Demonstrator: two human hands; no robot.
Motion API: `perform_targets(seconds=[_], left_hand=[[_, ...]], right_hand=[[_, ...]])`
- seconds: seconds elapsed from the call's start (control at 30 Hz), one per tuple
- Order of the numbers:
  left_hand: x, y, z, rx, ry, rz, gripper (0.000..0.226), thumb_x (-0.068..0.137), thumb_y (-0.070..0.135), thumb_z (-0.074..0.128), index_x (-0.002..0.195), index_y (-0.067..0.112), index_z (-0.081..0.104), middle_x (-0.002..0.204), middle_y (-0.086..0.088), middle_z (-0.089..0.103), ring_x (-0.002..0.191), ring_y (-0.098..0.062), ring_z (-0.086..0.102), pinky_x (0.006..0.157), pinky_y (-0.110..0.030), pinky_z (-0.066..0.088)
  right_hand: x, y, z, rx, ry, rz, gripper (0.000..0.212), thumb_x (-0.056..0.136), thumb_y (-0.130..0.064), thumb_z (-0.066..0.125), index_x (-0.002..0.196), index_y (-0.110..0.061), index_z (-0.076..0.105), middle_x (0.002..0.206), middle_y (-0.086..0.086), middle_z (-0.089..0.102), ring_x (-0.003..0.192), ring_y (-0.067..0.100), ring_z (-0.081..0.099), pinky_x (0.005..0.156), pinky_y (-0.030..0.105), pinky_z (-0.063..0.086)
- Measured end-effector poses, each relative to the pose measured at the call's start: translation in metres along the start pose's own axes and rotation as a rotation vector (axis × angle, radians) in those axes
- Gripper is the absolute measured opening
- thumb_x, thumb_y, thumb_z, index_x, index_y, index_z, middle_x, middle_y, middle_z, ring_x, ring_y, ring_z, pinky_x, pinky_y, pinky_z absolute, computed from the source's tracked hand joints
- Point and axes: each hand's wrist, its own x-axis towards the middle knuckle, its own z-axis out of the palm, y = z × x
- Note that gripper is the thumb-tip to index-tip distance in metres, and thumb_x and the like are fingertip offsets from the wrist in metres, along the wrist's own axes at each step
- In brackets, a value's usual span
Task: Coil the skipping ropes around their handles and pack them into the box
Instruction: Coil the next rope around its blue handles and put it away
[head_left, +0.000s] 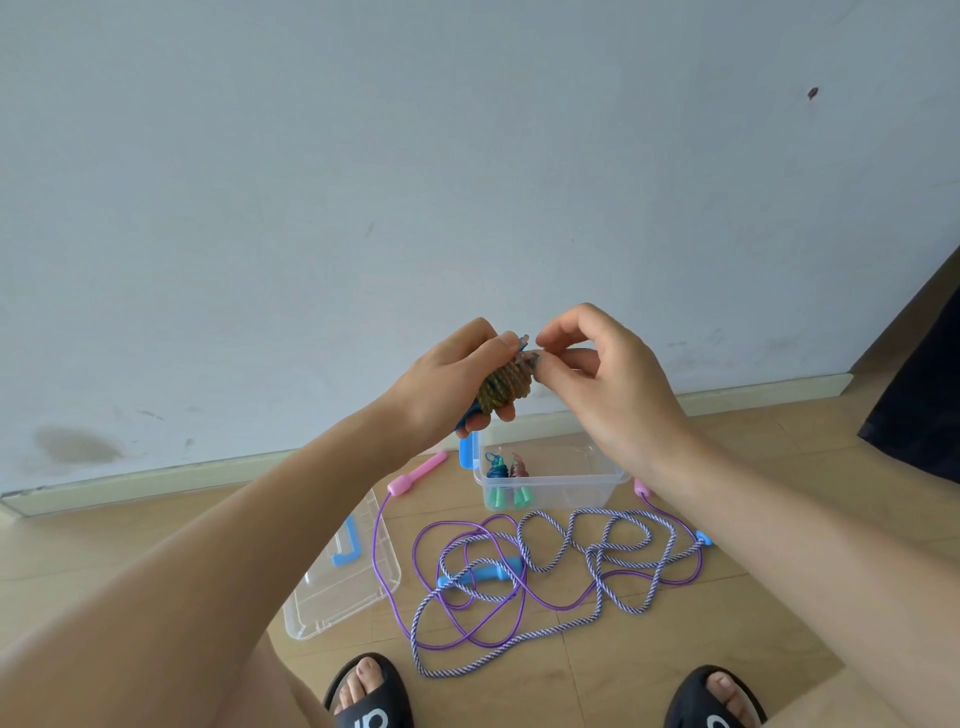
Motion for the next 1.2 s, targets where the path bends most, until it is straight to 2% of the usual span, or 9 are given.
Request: perform_targets(seconds=[0.1, 0.17, 0.4, 0.6, 0.7, 0.8, 0.9, 1.03, 1.2], left_hand=[[0.001, -0.001, 0.001, 0.01, 0.024, 0.009, 0.032, 0.099, 0.048, 0.046, 0.09, 0.018, 0.049, 0.077, -0.013, 0.07, 0.058, -0.024, 0.046, 0.055, -0.033, 0.037], [0.002, -0.002, 0.004, 0.029, 0.044, 0.009, 0.032, 0.099, 0.049, 0.046, 0.091, 0.019, 0.049, 0.076, -0.011, 0.07, 0.058, -0.023, 0.047, 0.054, -0.031, 0.039], [0.008, -0.003, 0.007, 0.06, 0.119, 0.006, 0.031, 0.097, 0.052, 0.044, 0.092, 0.023, 0.051, 0.079, -0.011, 0.072, 0.057, -0.02, 0.05, 0.054, -0.031, 0.041], [0.017, -0.004, 0.012, 0.042, 0.161, -0.062, 0.028, 0.096, 0.051, 0.044, 0.094, 0.026, 0.056, 0.07, -0.006, 0.069, 0.054, -0.019, 0.051, 0.052, -0.027, 0.04], [0.017, -0.004, 0.011, 0.11, 0.195, -0.013, 0.028, 0.098, 0.048, 0.045, 0.097, 0.023, 0.056, 0.071, -0.004, 0.068, 0.048, -0.01, 0.052, 0.047, -0.019, 0.039], [0.018, -0.005, 0.012, 0.146, 0.188, 0.006, 0.026, 0.098, 0.049, 0.044, 0.095, 0.025, 0.055, 0.071, -0.003, 0.068, 0.05, -0.01, 0.052, 0.05, -0.021, 0.04], [0.019, -0.007, 0.013, 0.15, 0.172, -0.009, 0.027, 0.098, 0.048, 0.043, 0.097, 0.024, 0.055, 0.07, 0.0, 0.068, 0.049, -0.009, 0.052, 0.049, -0.02, 0.04], [0.025, -0.01, 0.009, 0.115, 0.164, -0.05, 0.029, 0.097, 0.052, 0.041, 0.097, 0.027, 0.055, 0.072, -0.006, 0.07, 0.055, -0.018, 0.051, 0.054, -0.028, 0.04], [0.029, -0.014, 0.008, 0.097, 0.092, -0.079, 0.033, 0.099, 0.05, 0.039, 0.097, 0.02, 0.054, 0.062, 0.002, 0.067, 0.054, -0.022, 0.049, 0.051, -0.029, 0.039]], right_hand=[[-0.001, 0.001, 0.005, -0.007, 0.038, 0.024, 0.015, 0.089, -0.015, 0.065, 0.102, -0.02, 0.059, 0.084, -0.007, 0.066, 0.082, 0.016, 0.067, 0.08, 0.038, 0.056], [-0.001, 0.003, 0.006, -0.014, 0.064, 0.052, 0.018, 0.088, -0.016, 0.065, 0.104, -0.021, 0.057, 0.082, -0.007, 0.067, 0.08, 0.017, 0.068, 0.08, 0.044, 0.056], [0.004, -0.003, 0.004, 0.15, 0.023, 0.215, 0.016, 0.092, -0.015, 0.063, 0.108, -0.016, 0.058, 0.088, 0.004, 0.071, 0.079, 0.021, 0.071, 0.084, 0.041, 0.058], [-0.001, -0.002, 0.017, -0.023, 0.002, 0.083, 0.015, 0.095, -0.011, 0.053, 0.107, -0.017, 0.06, 0.078, -0.006, 0.065, 0.074, 0.013, 0.065, 0.075, 0.032, 0.055], [0.003, -0.002, 0.014, 0.054, -0.002, 0.187, 0.01, 0.092, -0.017, 0.056, 0.101, -0.018, 0.061, 0.082, -0.001, 0.069, 0.08, 0.021, 0.07, 0.082, 0.041, 0.057], [0.004, -0.003, 0.013, 0.137, -0.017, 0.285, 0.016, 0.092, -0.029, 0.062, 0.096, -0.015, 0.061, 0.083, 0.0, 0.07, 0.079, 0.021, 0.07, 0.081, 0.044, 0.059], [0.004, -0.001, 0.014, -0.058, 0.014, 0.145, 0.015, 0.095, -0.028, 0.055, 0.092, -0.013, 0.058, 0.078, 0.0, 0.064, 0.075, 0.024, 0.064, 0.07, 0.041, 0.056], [0.002, 0.009, 0.014, -0.502, -0.054, -0.094, 0.022, 0.103, -0.022, 0.039, 0.089, -0.008, 0.048, 0.076, 0.005, 0.054, 0.069, 0.028, 0.049, 0.056, 0.035, 0.029], [0.012, 0.012, 0.014, -0.447, -0.099, -0.101, 0.031, 0.104, -0.028, 0.037, 0.077, -0.012, 0.039, 0.064, 0.001, 0.048, 0.062, 0.027, 0.044, 0.053, 0.037, 0.028]])
